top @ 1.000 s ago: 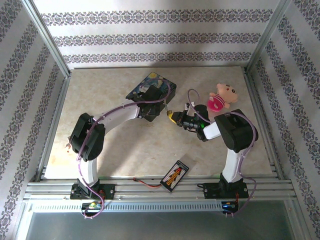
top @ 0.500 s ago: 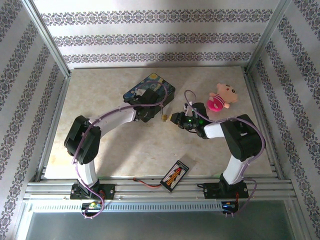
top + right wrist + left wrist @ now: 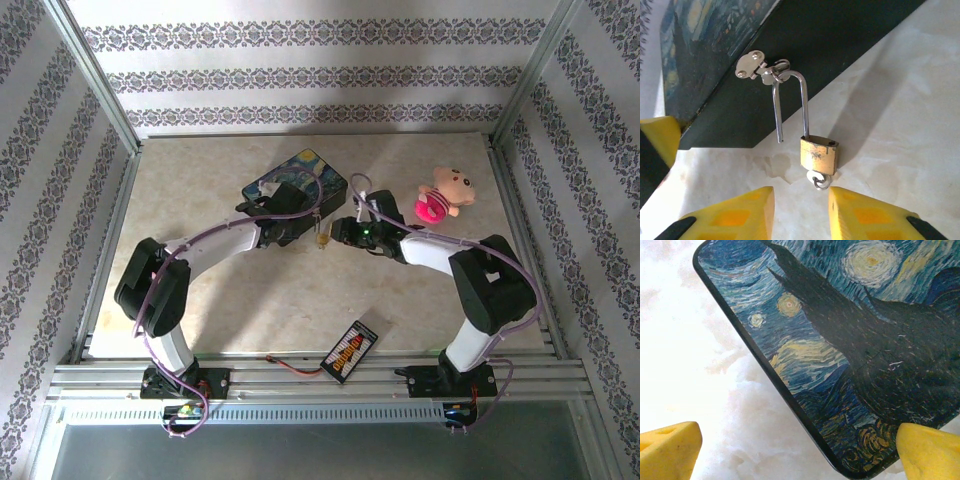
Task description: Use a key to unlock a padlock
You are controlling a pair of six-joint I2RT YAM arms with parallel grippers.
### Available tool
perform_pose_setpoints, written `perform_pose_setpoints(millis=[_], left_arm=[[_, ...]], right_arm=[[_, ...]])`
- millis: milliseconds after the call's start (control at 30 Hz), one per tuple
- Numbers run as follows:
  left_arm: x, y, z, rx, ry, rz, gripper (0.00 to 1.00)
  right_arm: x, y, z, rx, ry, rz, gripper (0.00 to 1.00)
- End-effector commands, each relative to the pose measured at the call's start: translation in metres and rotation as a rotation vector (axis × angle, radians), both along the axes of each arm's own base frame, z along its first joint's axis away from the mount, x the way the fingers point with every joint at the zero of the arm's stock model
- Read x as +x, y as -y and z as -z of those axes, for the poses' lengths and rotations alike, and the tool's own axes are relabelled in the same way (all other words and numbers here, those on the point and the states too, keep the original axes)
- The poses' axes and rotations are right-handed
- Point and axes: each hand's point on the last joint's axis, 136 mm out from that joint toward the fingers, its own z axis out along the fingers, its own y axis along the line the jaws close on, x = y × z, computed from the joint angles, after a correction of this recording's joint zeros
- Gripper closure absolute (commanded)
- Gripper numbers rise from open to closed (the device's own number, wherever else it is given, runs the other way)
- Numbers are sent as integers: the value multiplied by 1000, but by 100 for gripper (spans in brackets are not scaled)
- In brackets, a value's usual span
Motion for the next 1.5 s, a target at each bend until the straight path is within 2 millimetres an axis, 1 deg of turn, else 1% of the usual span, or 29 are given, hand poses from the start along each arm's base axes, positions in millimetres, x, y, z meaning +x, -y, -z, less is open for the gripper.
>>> perform_pose_setpoints(millis=[0, 133, 267, 367, 433, 467, 500, 667, 800, 1000, 1267, 1367, 1467], left_arm=[[-24, -15, 24, 35, -118, 1, 1], [-23, -13, 28, 20, -130, 0, 1], [-25, -18, 34, -2, -147, -23, 1], [-26, -19, 35, -50, -145, -40, 1], [-28, -19, 36, -90, -143, -53, 1], [-28, -20, 36, -105, -141, -60, 1], [-28, -20, 37, -124, -142, -66, 1], [-28, -26, 44, -199, -157, -111, 0], [-28, -29, 51, -257, -172, -140, 5], [-28, -29, 53, -279, -173, -148, 6], [-28, -33, 55, -284, -176, -162, 6], [-28, -34, 56, -282, -176, -163, 6], [-27, -35, 56, -282, -177, -170, 6]], right_arm=[[-3, 8, 19, -227, -2, 26, 64], [2, -2, 19, -286, 22, 31, 61], [4, -9, 28, -355, 28, 31, 59], [3, -13, 34, -399, 32, 33, 53], [2, -15, 38, -419, 36, 35, 47], [3, -16, 38, -424, 39, 36, 41], [2, -17, 40, -430, 41, 34, 38], [2, -30, 39, -456, 73, -3, 38], [3, -37, 41, -481, 83, -16, 38], [8, -44, 47, -521, 88, -33, 37], [15, -36, 59, -634, 78, -10, 37], [15, -38, 63, -629, 66, -15, 40], [13, -36, 67, -624, 51, -15, 46]])
